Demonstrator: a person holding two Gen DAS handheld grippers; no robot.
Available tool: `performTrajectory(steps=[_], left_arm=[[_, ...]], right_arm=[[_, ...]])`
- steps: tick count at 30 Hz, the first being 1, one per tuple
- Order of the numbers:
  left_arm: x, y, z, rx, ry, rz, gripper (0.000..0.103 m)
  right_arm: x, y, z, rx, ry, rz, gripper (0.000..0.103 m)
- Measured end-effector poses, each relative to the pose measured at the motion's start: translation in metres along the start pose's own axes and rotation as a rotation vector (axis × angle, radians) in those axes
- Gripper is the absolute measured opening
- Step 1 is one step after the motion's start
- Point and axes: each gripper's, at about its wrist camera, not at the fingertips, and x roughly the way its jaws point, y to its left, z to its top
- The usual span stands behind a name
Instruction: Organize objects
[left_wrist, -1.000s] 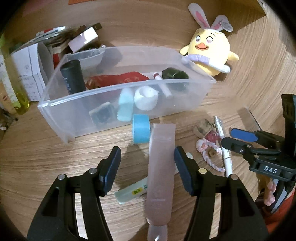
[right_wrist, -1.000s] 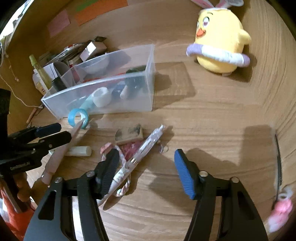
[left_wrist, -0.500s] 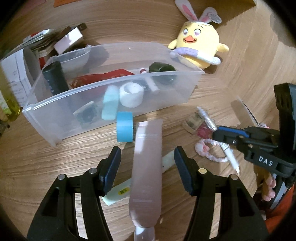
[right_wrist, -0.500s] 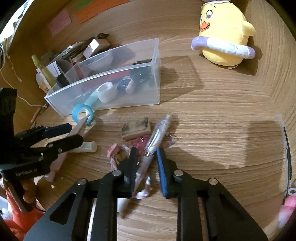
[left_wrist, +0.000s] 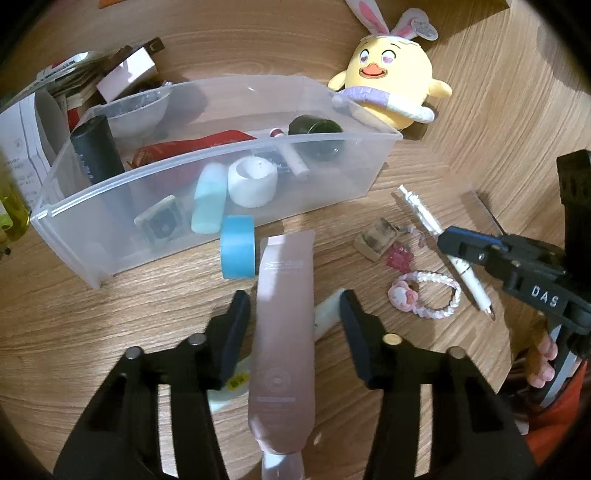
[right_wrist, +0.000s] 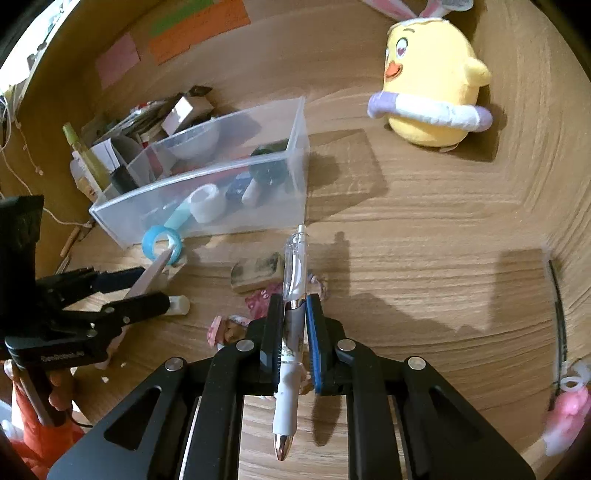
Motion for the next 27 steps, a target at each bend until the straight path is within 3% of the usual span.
performTrajectory(steps=[2,4,15,27], left_arm=[[-0.002,0.0,-0.001,0.0,-0.01,0.005,0.033],[-0.003,0.0,-0.001,-0.004,-0.014,0.009,0.03],[-0.026,-0.004,-0.001,-0.028,-0.072,0.016,0.03],[-0.082,-0.014,0.013,-0.024,-0.216,0.004,0.029]], right_arm=[[-0.004,0.0,0.002,-0.004,-0.013,-0.01,0.011],[-0.008,-0.001,0.004,-0.005,-0.028,-0.009,0.011],[-0.026,-0.007,0.014,0.003,-0.087,-0.012,0.011],[-0.037,0.014,0.04,-0.042,-0.162,0.038,0.011]])
